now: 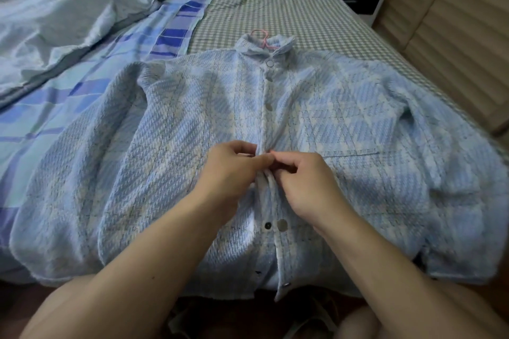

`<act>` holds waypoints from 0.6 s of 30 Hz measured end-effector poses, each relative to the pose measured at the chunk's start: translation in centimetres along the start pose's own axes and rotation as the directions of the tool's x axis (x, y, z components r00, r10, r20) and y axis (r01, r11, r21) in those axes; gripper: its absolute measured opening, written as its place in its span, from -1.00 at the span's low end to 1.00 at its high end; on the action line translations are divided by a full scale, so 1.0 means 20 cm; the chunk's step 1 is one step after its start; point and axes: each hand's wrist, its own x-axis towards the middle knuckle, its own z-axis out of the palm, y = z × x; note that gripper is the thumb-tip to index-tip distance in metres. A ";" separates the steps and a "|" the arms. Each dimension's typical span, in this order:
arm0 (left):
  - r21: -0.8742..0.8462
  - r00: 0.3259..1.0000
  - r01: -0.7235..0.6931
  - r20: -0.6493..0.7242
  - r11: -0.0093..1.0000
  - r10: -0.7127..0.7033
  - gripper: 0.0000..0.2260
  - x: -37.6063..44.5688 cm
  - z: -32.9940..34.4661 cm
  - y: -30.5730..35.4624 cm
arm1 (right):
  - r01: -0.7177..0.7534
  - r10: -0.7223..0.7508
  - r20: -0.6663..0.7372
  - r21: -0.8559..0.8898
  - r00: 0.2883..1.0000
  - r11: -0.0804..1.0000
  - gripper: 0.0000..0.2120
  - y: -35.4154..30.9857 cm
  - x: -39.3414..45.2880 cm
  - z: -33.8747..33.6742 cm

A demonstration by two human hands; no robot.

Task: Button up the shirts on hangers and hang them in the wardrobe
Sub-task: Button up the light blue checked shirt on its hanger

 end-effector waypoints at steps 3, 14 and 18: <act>0.101 0.990 -0.103 -0.086 0.990 0.112 -0.82 0.00 0.03 -0.04 | -0.010 0.010 0.012 -0.009 1.000 1.000 -0.66 0.00 0.00 0.00; 0.342 0.926 -0.236 -0.204 0.909 0.317 -0.90 0.04 0.10 -0.07 | 0.094 -0.097 -0.012 -0.136 0.995 0.986 -0.60 0.03 0.02 0.00; 0.355 0.922 -0.289 -0.148 0.889 0.359 -0.92 0.13 0.05 -0.01 | 0.201 -0.199 0.031 -0.251 0.979 0.947 -0.52 0.00 0.04 0.01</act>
